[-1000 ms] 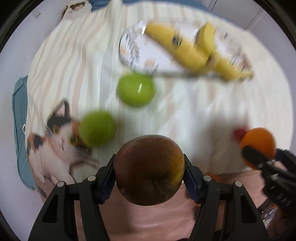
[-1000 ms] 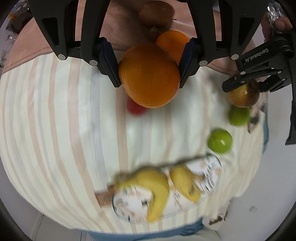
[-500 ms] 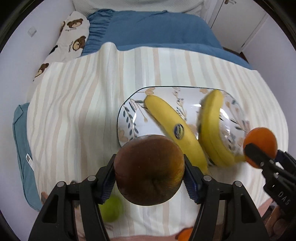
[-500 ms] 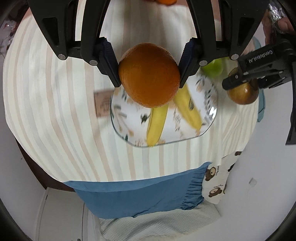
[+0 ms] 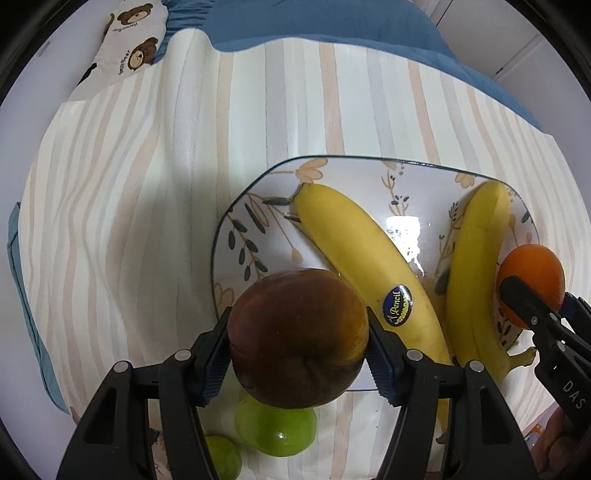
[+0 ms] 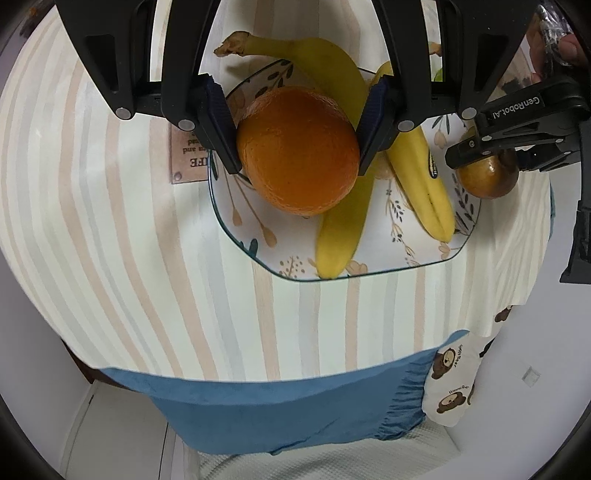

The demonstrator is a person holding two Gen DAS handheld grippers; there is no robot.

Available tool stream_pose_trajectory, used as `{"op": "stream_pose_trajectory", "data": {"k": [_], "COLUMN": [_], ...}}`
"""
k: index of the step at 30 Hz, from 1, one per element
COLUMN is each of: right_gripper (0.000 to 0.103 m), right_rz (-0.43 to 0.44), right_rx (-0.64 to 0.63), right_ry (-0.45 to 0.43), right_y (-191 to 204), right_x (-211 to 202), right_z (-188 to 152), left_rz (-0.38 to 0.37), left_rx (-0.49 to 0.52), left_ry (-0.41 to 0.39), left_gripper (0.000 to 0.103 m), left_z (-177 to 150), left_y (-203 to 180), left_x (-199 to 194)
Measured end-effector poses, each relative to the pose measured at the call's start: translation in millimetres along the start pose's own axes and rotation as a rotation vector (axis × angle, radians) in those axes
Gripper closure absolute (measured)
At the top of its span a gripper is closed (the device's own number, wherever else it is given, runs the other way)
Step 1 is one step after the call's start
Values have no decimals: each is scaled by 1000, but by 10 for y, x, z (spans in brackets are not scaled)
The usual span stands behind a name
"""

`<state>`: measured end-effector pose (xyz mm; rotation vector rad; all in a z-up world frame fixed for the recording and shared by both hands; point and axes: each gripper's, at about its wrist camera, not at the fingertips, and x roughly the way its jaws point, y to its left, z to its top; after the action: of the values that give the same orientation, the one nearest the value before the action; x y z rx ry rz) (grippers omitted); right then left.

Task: Organize fruits
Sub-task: 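Place the brown apple and orange on the plate and open both grippers, then move both tools back toward the remaining fruit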

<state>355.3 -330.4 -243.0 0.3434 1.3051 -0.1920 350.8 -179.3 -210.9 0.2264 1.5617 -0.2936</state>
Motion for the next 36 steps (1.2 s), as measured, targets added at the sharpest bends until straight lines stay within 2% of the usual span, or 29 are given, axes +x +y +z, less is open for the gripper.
{"op": "stream_pose_trajectory", "data": {"k": [6,12,16,23,24,26,28,31,36], "right_gripper": [40,39,35,26,24,12,5,4,3], "right_rz": [0,-15,-24,-27,-30,-43,-47,-61,-78], "right_rx": [10,6,0,9,9,10,10,11,14], "right_ry": [37,23,17,16,15,10,6,-3,-16], "right_y": [3,47,71,101,108,113,111,95,62], "right_x": [172,122,33,-99,-121,-152,-181,-237,-314], "right_z": [-11,5,46,41,31,6,-15,-43,-85], "left_rz": [12,21,17,23,20,23,23,42,42], "left_rx": [2,-10,-20,-18,-18,-19,-13,-2,-7], "left_ry": [36,62,51,12,4,-12,-23,-52,-99], "left_gripper": [41,40,40,38,35,27,16,7,2], "left_z": [41,22,113,137,128,117,95,68,-33], "left_y": [7,43,80,156,160,172,150,171,135], "left_x": [175,261,323,109,67,2,-42,-117,-292]}}
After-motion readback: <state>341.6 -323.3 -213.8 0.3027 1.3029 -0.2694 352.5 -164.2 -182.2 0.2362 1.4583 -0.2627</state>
